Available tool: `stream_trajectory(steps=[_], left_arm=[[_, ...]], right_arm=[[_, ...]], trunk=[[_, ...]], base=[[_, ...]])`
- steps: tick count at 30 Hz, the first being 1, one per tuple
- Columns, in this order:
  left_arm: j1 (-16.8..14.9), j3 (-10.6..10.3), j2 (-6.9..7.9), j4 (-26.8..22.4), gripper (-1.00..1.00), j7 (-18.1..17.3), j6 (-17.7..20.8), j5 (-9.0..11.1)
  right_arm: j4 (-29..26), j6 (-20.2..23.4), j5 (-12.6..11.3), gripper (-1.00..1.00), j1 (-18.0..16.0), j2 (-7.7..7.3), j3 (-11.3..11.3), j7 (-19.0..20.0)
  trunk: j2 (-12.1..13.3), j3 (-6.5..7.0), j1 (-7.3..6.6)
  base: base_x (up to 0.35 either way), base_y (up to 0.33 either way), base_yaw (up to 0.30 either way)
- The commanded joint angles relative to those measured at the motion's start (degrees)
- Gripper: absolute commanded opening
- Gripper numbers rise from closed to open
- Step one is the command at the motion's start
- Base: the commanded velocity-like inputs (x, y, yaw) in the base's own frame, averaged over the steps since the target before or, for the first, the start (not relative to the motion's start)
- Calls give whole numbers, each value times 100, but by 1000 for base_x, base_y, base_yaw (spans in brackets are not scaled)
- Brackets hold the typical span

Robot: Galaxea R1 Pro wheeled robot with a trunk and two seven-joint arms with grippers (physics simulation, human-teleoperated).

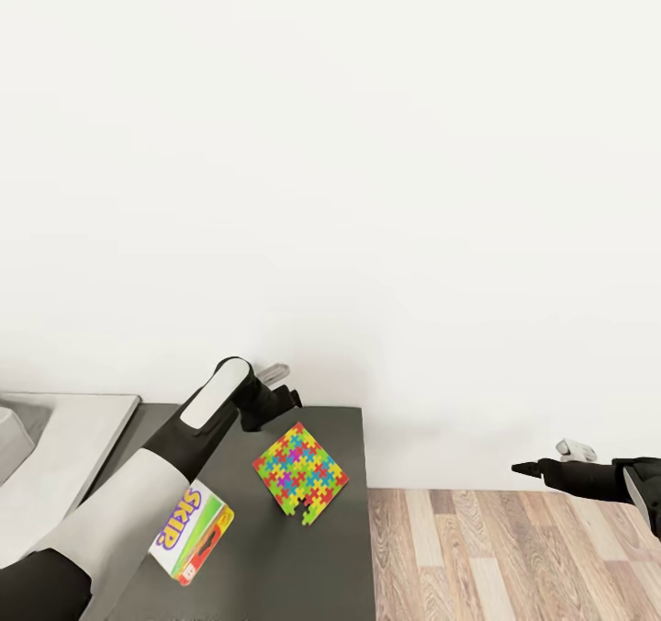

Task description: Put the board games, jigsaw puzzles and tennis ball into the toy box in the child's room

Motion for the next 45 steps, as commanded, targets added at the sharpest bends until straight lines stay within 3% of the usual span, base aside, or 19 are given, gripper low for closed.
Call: stream_trajectory(steps=[1,17,30,45], left_arm=[[-7,-15,6,-6,100,40,12,35],[-3,-6,19,-6,100,41,12,23],[129,145,357,5,100,158,-113,-105],[176,152,377,366,100,129,-144,-123]], right_arm=[[-6,40,47,100,-7,5,-48,39],[-9,34,54,100,-4,10,-43,54],[-9,33,55,100,-3,9,19,65],[-9,33,52,100,-3,6,129,69]], trunk=[[-12,-11,3],[-12,-14,3],[-12,-101,3],[-12,-220,3]], base=[[-23,0,0],[-6,0,0],[0,0,0],[0,0,0]])
